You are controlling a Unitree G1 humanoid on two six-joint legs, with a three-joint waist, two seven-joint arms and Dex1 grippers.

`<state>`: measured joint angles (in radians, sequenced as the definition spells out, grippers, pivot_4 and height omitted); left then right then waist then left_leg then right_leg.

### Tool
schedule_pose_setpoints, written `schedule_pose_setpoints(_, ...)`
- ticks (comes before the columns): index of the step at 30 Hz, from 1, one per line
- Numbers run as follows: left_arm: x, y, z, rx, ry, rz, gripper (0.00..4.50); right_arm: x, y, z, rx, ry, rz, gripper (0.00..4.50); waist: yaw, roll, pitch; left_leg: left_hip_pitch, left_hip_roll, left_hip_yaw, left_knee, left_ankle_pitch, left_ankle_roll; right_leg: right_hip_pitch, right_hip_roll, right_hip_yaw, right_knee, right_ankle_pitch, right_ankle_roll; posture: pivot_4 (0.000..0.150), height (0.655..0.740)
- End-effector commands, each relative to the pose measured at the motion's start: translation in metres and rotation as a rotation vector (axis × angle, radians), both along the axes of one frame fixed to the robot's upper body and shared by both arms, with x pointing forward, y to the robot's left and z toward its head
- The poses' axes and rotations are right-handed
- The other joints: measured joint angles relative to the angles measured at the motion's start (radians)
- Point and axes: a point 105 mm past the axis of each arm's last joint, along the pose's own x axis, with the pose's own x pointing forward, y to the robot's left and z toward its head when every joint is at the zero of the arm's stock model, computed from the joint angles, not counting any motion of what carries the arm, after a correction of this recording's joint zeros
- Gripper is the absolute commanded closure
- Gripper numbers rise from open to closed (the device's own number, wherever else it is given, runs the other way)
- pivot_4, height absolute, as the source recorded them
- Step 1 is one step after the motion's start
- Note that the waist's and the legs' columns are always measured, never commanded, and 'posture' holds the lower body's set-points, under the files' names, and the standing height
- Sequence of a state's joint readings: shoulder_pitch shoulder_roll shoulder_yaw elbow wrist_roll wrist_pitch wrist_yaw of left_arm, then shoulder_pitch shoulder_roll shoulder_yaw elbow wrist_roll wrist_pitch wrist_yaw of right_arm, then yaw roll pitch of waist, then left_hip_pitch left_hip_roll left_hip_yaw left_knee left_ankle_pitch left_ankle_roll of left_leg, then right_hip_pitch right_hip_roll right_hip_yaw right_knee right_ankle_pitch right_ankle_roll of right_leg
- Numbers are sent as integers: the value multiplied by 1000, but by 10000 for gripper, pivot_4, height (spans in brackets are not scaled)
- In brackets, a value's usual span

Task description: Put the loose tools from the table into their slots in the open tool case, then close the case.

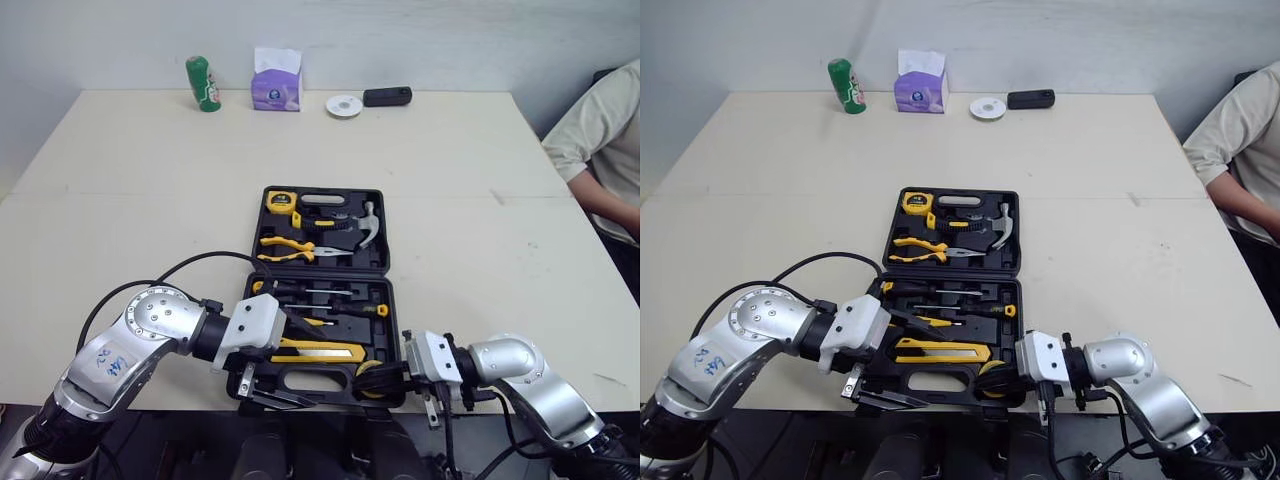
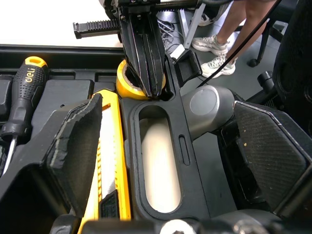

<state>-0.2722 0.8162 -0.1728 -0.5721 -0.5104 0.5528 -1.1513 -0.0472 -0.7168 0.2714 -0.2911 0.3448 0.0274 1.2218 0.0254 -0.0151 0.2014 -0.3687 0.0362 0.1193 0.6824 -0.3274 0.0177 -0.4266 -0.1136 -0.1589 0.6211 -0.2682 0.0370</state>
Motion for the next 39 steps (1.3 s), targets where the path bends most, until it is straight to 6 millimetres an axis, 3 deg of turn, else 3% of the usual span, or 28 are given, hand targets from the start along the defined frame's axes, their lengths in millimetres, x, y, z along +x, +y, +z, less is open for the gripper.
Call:
schedule_pose_setpoints(1, 1, 1, 8, -20, -23, -10, 0, 0, -20, -34, -107, 85, -83, 44796, 1, -2, -2, 0, 0, 0, 0, 0, 0, 0, 0, 0, 0, 0, 0, 1500, 7252)
schedule_pose_setpoints(5, 2, 1, 7, -18, -26, -6, 0, 2, -18, -22, -70, 77, -97, 44796, 2, -6, -4, 0, 0, 0, 0, 0, 0, 0, 0, 0, -1, 0, 0, 1500, 7252)
schedule_pose_setpoints(11, 21, 21, 4, -14, -55, 162, 0, 15, -23, 32, 30, 86, -176, 44796, 2, -5, -3, -1, 0, -1, 0, -1, 1, 0, -1, 0, -1, 0, 0, 1500, 7252)
schedule_pose_setpoints(13, 27, 27, 5, -17, -61, 213, 0, 20, -26, 41, 44, 91, -212, 44796, 1, -4, -3, -1, 0, -1, 0, -1, 1, 0, -1, 0, -1, 0, 0, 1500, 7252)
schedule_pose_setpoints(14, 33, 33, 5, -19, -71, 257, 0, 25, -29, 45, 44, 87, -241, 44796, 0, -4, -2, -1, 0, -1, 0, -1, 1, -1, -1, 0, 0, 0, 0, 1500, 7252)
schedule_pose_setpoints(17, 59, 78, 8, -21, -135, 506, 0, 58, -49, 57, -5, 3, -420, 44796, -5, -2, -1, -1, 1, -1, 0, -1, 0, -1, -1, 0, 0, -1, -1, 1500, 7252)
schedule_pose_setpoints(20, 72, 117, 5, 22, -181, 659, 7786, 87, -68, 54, -75, -59, -581, 45000, -4, -1, -1, -1, 1, 0, -1, -1, 0, -3, 0, -1, 1, -1, -2, 1500, 7252)
schedule_pose_setpoints(24, 84, 151, -2, 73, -210, 768, 26662, 114, -80, 44, -147, -102, -699, 45000, 0, -1, 0, -2, 1, 0, -1, -1, 0, -4, -1, -1, 1, -1, -2, 1500, 7252)
schedule_pose_setpoints(28, 98, 151, -13, 97, -220, 783, 44018, 122, -70, 33, -187, -114, -677, 45000, 0, -1, 0, -3, 1, 1, -1, -1, 0, -4, -1, -1, 0, -1, -1, 1500, 7252)
schedule_pose_setpoints(32, 116, 145, -25, 146, -259, 769, 44635, 127, -54, 34, -184, -150, -639, 45000, -5, 0, 0, -3, 1, 1, -1, -1, 0, -4, -1, -1, 1, -1, -1, 1500, 7252)
schedule_pose_setpoints(39, 127, 91, -32, 70, -217, 633, 44635, 133, -46, 44, -155, -178, -636, 45000, -16, -1, 0, -3, 1, 3, 0, 0, 0, -4, -1, -1, 5, 0, -1, 1500, 7252)
